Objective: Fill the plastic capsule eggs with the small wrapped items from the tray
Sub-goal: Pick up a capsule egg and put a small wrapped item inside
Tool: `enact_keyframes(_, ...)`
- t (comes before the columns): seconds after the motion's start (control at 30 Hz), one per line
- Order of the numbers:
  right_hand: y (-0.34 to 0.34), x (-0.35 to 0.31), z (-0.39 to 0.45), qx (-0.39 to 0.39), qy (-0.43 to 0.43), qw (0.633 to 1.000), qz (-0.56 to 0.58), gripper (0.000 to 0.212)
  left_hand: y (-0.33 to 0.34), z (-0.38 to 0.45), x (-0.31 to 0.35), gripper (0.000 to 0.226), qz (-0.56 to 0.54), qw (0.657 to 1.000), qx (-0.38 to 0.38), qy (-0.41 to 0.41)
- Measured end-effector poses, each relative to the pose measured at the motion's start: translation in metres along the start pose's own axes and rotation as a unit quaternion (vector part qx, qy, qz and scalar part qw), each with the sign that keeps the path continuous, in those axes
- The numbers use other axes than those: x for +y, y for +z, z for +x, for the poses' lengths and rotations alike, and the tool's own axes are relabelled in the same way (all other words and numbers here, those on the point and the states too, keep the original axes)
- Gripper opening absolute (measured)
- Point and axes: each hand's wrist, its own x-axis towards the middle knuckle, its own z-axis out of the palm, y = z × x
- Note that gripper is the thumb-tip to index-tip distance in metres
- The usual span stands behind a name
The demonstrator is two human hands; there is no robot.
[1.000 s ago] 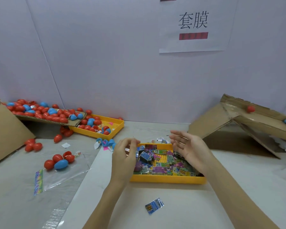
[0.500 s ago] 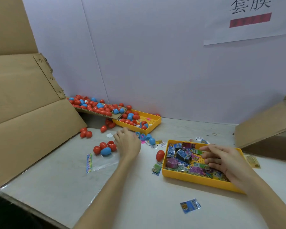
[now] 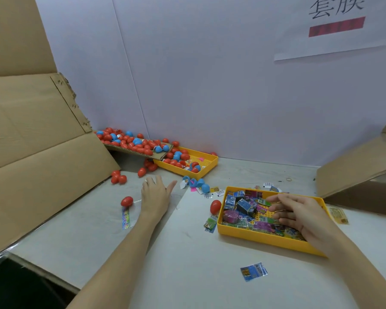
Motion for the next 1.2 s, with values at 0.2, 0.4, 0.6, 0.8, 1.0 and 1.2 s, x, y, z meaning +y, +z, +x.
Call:
enact_keyframes(0.2,0.002,-0.002,-0.002,-0.001,0.003,1.0,-0.002,0.029,-0.006,-0.005,0.036,0.086,-0.18,0.983,0.022,0.015)
enact_keyframes(0.4,0.004,-0.005,-0.005,-0.003,0.007,1.0,-0.017,0.03,-0.02,-0.014,0.093,0.041,-0.373,0.924,0.089,0.014)
enact_keyframes(0.6,0.002,-0.005,-0.006,-0.001,0.004,1.0,-0.012,0.03,-0.015,-0.04,0.136,0.029,-0.332,0.941,-0.005,0.064)
enact_keyframes(0.8,0.006,-0.002,-0.005,0.023,-0.034,0.998,-0.054,0.024,-0.031,-0.066,0.147,0.032,-0.542,0.831,-0.037,0.119)
enact_keyframes(1.0,0.018,0.006,-0.01,0.096,-0.214,0.893,-0.385,0.012,-0.044,-0.081,0.149,0.03,-0.484,0.823,-0.033,0.296)
enact_keyframes(1.2,0.023,0.008,-0.008,0.107,-0.147,0.833,-0.522,0.03,-0.04,-0.089,0.152,0.043,-0.477,0.822,-0.108,0.293)
